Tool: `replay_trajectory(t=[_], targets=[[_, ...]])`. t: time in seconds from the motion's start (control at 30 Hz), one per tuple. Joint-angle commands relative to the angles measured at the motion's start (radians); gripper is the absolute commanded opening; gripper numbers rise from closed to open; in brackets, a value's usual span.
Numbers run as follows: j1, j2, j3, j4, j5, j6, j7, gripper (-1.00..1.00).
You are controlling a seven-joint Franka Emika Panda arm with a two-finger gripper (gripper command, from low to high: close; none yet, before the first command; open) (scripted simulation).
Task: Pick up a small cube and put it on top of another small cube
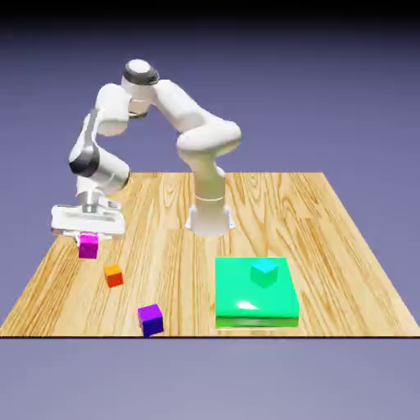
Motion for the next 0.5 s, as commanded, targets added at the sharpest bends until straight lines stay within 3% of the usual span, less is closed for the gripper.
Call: replay_trajectory(t=[0.0, 0.47], targets=[[-0.019, 0.036, 0.023, 0.021, -0.001, -0.035, -0.004, -1.00], [-0.278, 0.544, 0.352, 0.316, -0.026, -0.521, -0.046, -1.00]])
